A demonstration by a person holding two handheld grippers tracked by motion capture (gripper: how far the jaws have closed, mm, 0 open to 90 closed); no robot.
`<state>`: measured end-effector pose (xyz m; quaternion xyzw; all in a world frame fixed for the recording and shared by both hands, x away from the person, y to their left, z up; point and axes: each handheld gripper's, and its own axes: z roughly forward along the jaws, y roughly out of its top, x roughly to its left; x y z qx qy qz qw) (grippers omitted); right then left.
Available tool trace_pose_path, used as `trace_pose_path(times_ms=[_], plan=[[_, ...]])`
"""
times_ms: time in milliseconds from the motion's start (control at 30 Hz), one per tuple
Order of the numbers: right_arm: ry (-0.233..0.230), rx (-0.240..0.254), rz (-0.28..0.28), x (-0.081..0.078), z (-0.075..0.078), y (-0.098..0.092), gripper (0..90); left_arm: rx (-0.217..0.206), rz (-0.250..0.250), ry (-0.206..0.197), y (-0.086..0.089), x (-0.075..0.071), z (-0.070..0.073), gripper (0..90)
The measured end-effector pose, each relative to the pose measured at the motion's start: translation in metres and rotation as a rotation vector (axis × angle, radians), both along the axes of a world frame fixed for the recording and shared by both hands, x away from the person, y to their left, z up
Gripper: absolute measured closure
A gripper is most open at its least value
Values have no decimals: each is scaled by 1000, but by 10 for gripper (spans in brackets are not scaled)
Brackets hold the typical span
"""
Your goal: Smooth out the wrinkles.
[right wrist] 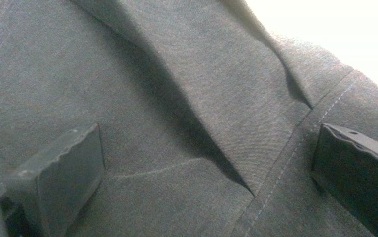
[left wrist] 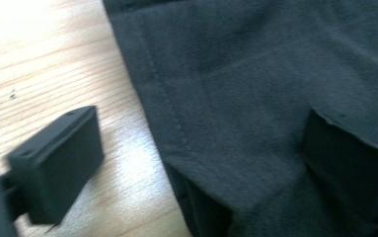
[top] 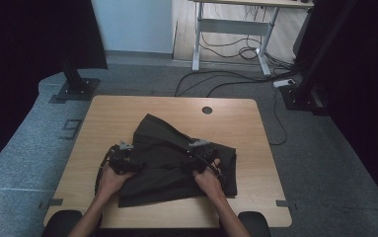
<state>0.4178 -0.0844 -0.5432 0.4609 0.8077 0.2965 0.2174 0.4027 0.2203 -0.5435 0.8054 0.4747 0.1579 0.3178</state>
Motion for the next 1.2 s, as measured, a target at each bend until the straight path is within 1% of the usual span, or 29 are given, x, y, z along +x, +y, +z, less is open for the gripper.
trace_pose_path(times_ms=[33,67,100,167,300,367,433,467,500,567,633,667,700,767,800,833,867,900,933,967,1000,1067,1133,1200], plan=[[-1,2,-5,0,0,1,0,-7,-14,0,-1,-1,2,150],[-4,4,-8,-1,0,1,0,-11,-11,4,-2,-2,3,225],[-7,6,-12,-1,-1,2,0,-9,-1,9,-4,-2,4,257],[-10,12,-14,-2,-1,1,0,-12,3,19,-5,-2,5,287],[-15,18,-14,-2,-2,1,0,-14,-9,32,-8,-4,8,404],[-17,19,-15,-2,-2,1,0,-22,-12,37,-9,-5,8,472],[-20,20,-19,-3,-2,1,0,-30,-16,43,-9,-5,9,515],[-21,21,-20,-3,-2,1,0,-41,-21,46,-9,-5,9,545],[-22,21,-20,-3,-3,1,0,-63,-28,51,-8,-5,8,589],[-21,21,-21,-3,-3,1,0,-122,-32,61,-5,-5,6,697],[-22,23,-22,-3,-3,1,0,-174,-30,76,1,-3,4,749],[-23,24,-21,-3,-3,1,0,-191,-31,80,3,-2,3,760],[-23,24,-20,-3,-3,0,0,-195,-34,82,4,-1,4,769],[-23,26,-19,-3,-3,0,0,-176,-39,70,3,-1,7,787],[-22,26,-17,-3,-3,0,0,-175,-42,63,2,-1,9,791],[-22,27,-17,-3,-3,0,0,-186,-48,52,2,-1,14,794],[-22,28,-16,-3,-3,0,0,-209,-56,44,3,-1,19,796],[-21,29,-15,-3,-3,0,0,-243,-63,26,4,-2,27,797],[-21,31,-15,-3,-3,0,0,-264,-69,11,4,-3,34,798],[-22,31,-16,-3,-3,0,0,-271,-78,-4,2,-4,41,798],[-22,31,-15,-3,-3,0,0,-272,-87,-18,0,-5,47,798],[-23,31,-15,-3,-3,0,0,-279,-118,-45,-8,-6,64,799],[-24,32,-15,-3,-4,0,0,-264,-151,-73,-17,-8,80,800],[-25,30,-11,-3,-4,-1,0,-260,-185,-92,-28,-9,95,800]])
